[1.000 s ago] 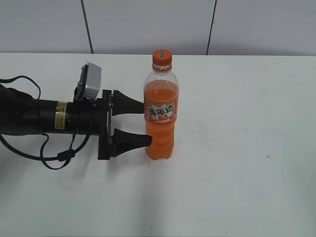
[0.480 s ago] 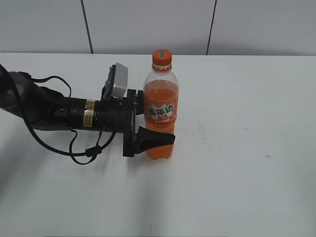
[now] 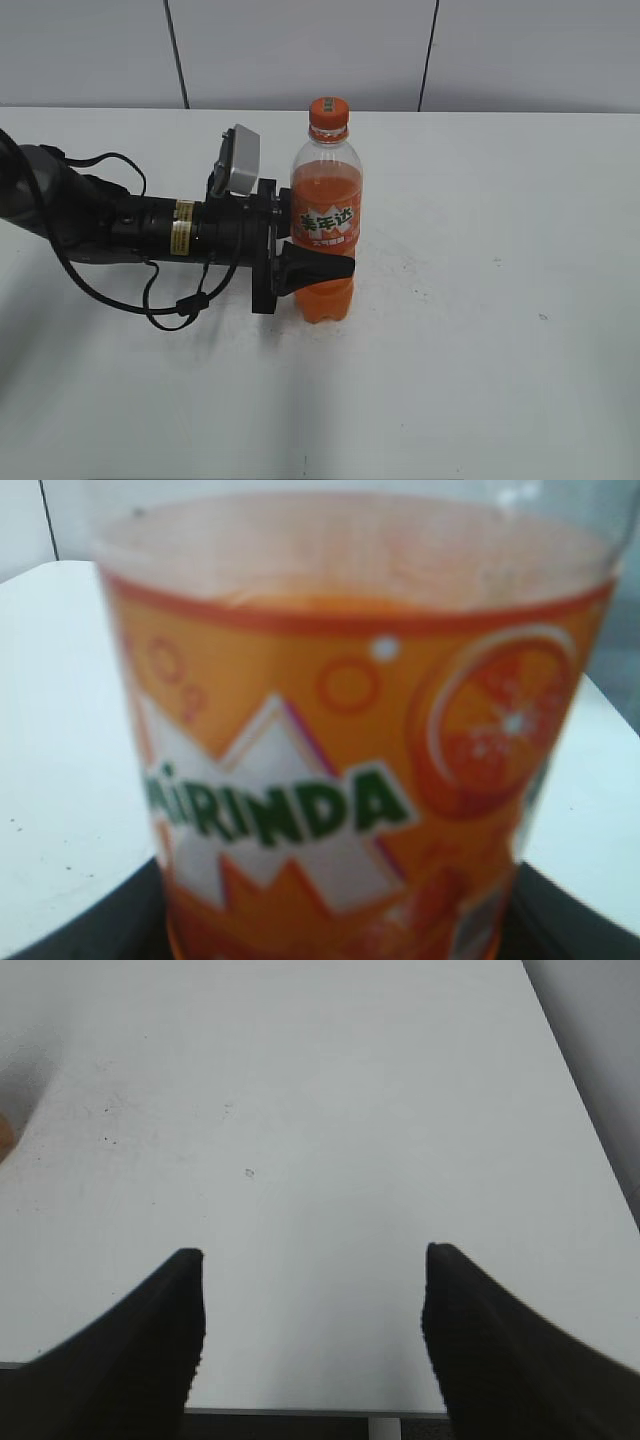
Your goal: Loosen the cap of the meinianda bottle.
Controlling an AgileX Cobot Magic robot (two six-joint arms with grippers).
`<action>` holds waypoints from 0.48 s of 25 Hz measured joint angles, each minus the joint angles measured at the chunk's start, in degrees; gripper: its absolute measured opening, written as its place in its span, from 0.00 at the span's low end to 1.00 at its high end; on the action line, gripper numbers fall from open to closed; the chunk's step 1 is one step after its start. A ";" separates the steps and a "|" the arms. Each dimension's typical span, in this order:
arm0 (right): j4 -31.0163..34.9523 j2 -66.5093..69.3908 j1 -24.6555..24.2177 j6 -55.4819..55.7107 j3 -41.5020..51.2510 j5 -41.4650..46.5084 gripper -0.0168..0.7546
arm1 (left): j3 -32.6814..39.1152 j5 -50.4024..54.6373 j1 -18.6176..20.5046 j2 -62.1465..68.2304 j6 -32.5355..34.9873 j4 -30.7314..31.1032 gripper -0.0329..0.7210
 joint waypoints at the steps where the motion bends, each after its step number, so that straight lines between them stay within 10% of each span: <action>1: 0.00 0.00 0.00 0.00 0.00 0.00 0.69 | 0.00 0.00 0.00 0.00 -0.05 0.00 0.59; 12: 0.00 0.00 0.00 0.00 0.00 0.00 0.69 | 0.00 0.05 -0.06 0.00 -0.05 -0.17 0.59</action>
